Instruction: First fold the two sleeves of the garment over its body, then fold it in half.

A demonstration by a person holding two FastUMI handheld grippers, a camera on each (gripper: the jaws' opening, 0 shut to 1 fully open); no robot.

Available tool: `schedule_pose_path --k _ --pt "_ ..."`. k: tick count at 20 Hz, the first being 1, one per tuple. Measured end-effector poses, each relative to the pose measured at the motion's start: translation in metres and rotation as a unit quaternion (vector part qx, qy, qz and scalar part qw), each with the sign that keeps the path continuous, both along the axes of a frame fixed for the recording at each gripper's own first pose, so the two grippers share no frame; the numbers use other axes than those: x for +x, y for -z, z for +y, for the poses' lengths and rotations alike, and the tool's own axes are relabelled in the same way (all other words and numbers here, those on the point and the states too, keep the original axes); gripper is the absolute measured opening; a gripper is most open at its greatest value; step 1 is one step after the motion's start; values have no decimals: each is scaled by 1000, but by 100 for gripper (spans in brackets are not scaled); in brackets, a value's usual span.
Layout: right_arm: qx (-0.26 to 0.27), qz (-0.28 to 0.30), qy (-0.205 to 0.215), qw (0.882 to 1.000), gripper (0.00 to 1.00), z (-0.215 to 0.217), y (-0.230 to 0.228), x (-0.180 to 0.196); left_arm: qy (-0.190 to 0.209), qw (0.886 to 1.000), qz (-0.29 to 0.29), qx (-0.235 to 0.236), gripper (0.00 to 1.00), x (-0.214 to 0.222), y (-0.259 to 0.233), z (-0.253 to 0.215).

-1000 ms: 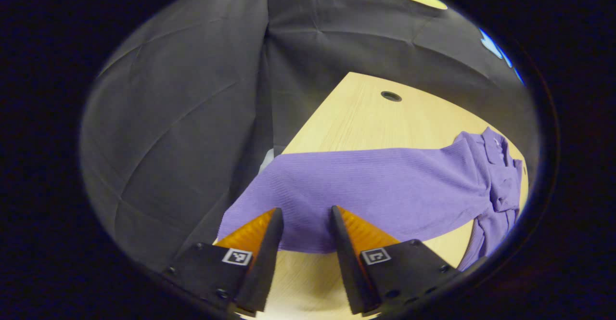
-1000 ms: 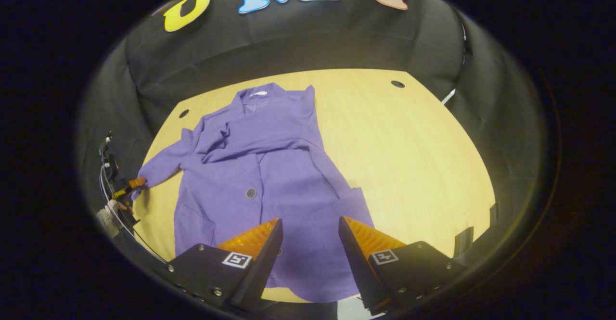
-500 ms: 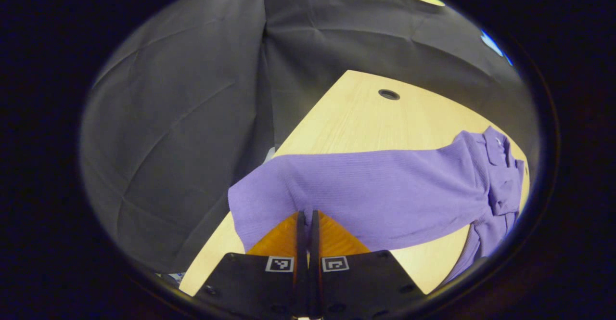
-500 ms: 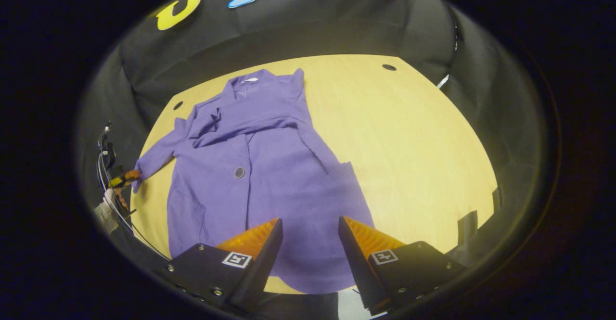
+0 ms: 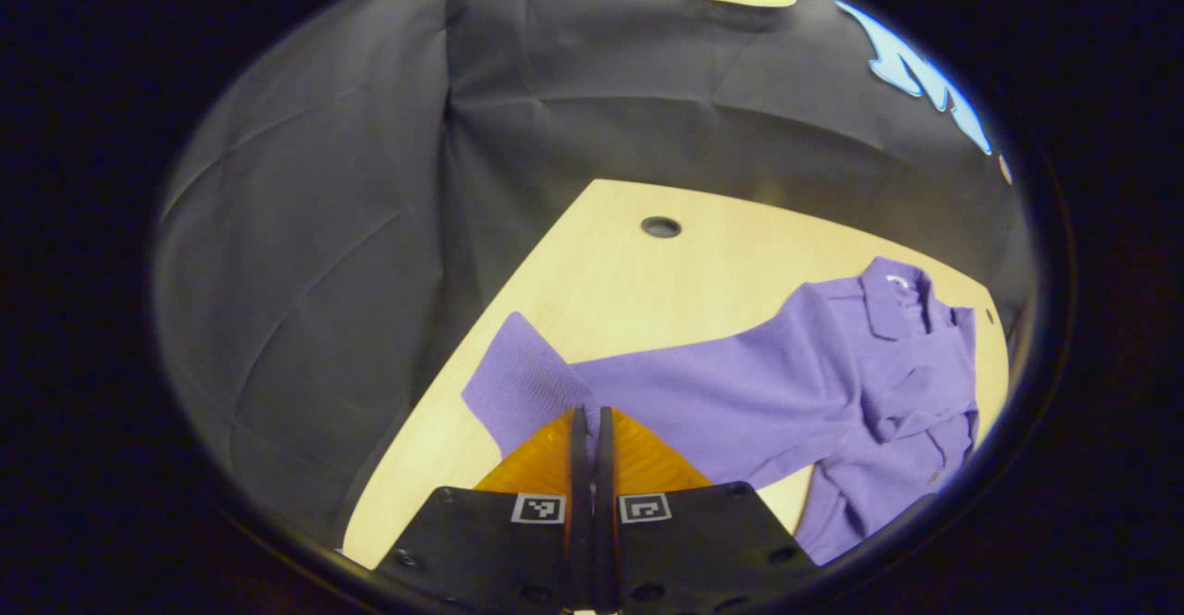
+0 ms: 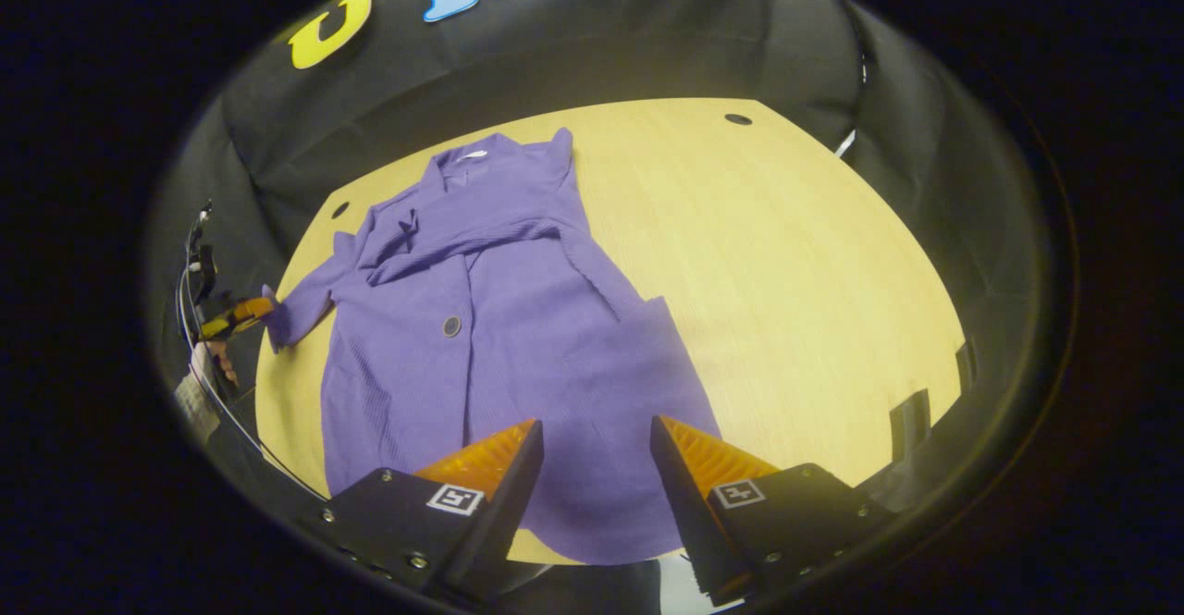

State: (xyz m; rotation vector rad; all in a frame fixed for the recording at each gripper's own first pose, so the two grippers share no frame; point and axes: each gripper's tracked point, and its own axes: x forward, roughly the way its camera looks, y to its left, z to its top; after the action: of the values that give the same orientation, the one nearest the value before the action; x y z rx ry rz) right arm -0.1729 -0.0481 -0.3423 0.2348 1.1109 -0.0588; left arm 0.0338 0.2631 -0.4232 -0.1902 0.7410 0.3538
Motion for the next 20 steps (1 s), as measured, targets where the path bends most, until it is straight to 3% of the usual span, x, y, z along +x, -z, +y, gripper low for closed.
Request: schedule_pose_path --k 11,20 --pt "18 -11 27 999 75 -18 8 -4 108 993 -47 -3 7 84 -58 -137" --pt "21 -22 44 999 75 -39 10 -4 209 976 -57 -23 7 127 -70 -280"
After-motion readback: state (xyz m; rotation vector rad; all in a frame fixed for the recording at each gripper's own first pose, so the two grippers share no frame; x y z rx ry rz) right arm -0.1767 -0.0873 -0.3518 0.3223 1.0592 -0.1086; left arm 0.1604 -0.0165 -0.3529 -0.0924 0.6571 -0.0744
